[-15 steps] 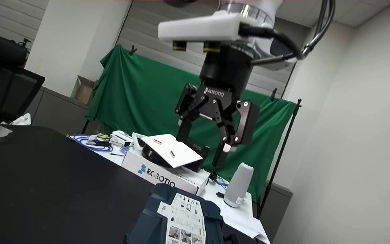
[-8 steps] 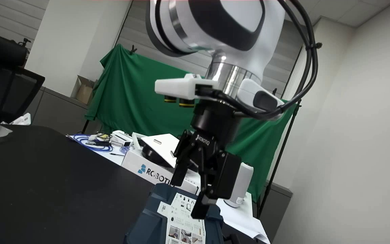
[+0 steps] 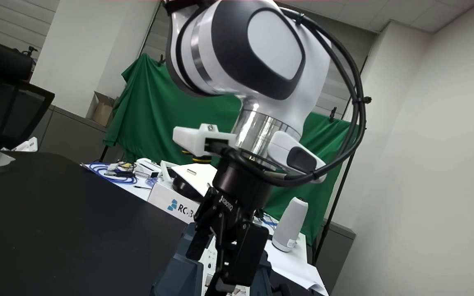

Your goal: Pick up the bottle and put it on the tool box

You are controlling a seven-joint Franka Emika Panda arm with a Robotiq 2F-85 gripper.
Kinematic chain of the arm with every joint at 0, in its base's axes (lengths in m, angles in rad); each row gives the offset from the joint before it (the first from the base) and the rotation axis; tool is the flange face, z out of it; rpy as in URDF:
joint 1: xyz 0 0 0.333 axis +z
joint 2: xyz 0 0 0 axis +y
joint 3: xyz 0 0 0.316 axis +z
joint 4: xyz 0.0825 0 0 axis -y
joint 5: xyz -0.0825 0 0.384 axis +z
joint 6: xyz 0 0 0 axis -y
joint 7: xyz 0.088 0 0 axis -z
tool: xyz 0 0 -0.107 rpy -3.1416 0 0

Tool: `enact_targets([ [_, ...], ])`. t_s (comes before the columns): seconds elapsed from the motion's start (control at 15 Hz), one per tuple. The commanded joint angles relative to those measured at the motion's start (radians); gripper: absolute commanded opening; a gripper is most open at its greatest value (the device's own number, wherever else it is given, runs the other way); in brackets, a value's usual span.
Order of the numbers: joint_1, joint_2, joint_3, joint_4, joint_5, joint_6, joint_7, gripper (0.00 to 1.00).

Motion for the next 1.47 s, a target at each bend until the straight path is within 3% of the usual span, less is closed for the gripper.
enact_targets([
  [0.0, -0.010, -0.002, 0.010, 0.002, -0.005, -0.003, 0.003, 1.00],
  [0.53, -0.010, -0.002, 0.011, 0.002, -0.005, -0.003, 0.003, 1.00],
  [1.4, 0.029, 0.153, 0.027, -0.053, 0.050, 0.228, 0.127, 1.00],
])
